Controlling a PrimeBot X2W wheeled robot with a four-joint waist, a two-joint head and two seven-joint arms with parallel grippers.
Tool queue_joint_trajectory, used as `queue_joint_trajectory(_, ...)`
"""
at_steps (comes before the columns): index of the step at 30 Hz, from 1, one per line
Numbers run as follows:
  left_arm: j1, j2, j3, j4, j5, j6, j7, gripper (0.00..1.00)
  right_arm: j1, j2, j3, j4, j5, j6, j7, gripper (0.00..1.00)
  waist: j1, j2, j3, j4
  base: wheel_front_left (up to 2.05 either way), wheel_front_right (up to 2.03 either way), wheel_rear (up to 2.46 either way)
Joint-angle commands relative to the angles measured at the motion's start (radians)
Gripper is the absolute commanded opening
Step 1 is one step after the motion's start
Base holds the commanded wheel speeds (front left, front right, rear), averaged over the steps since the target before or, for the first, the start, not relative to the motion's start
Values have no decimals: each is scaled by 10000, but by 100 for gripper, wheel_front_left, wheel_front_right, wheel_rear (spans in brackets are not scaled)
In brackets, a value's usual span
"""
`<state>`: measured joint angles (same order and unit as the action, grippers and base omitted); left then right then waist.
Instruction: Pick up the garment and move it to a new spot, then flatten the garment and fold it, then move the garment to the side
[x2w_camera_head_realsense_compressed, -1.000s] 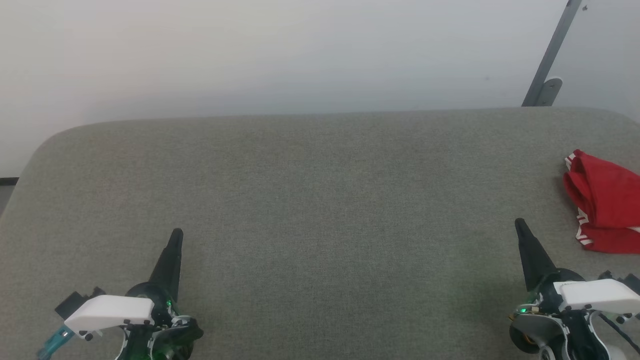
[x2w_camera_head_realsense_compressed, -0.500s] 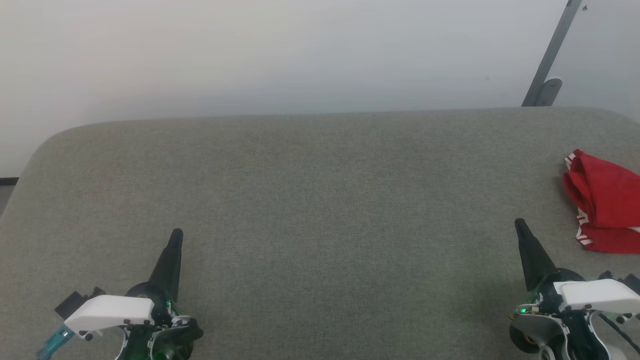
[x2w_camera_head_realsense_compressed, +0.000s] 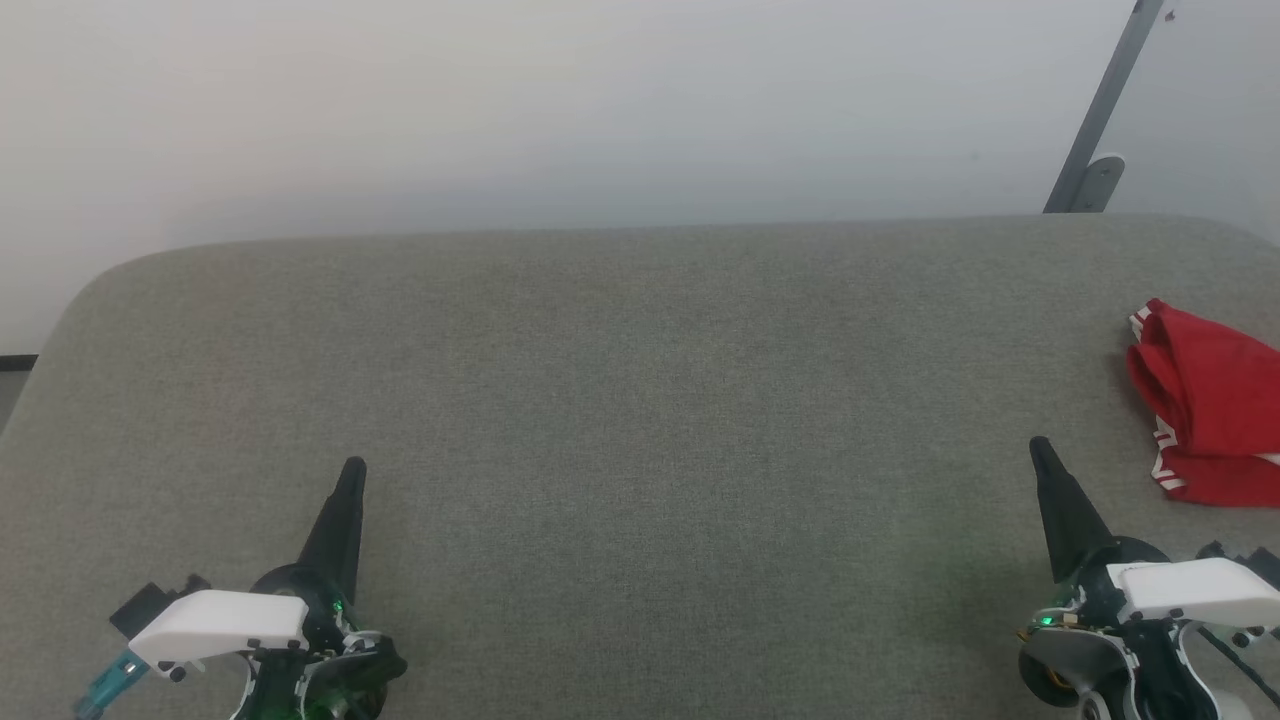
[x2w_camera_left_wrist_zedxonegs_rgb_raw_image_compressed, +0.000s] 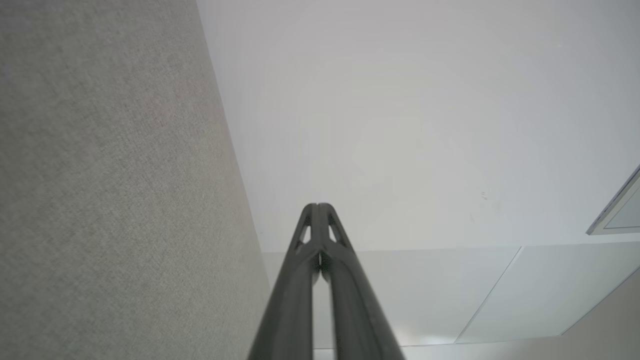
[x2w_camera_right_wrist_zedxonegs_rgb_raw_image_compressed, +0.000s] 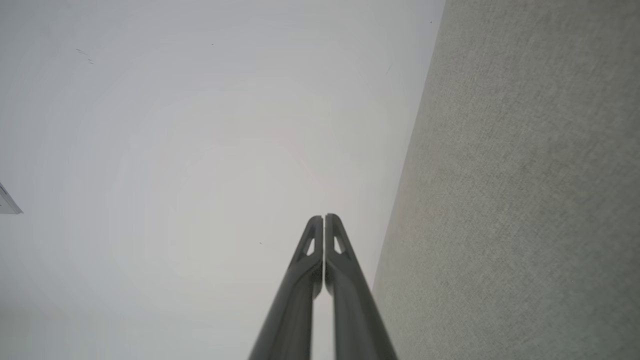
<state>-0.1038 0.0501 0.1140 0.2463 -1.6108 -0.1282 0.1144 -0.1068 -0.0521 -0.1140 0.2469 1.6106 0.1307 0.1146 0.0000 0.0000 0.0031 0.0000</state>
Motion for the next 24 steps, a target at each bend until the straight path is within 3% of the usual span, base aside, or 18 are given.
queue_joint_trajectory(1, -107, -28, 20, -4, -34, -46, 34, 0, -54, 35, 2, -42, 44, 0, 29, 0, 0, 0, 0, 0, 0, 0, 0)
queue_joint_trajectory(24, -107, -29, 18, -5, -36, -47, 32, 0, -54, 36, 1, -42, 45, 0, 28, 0, 0, 0, 0, 0, 0, 0, 0)
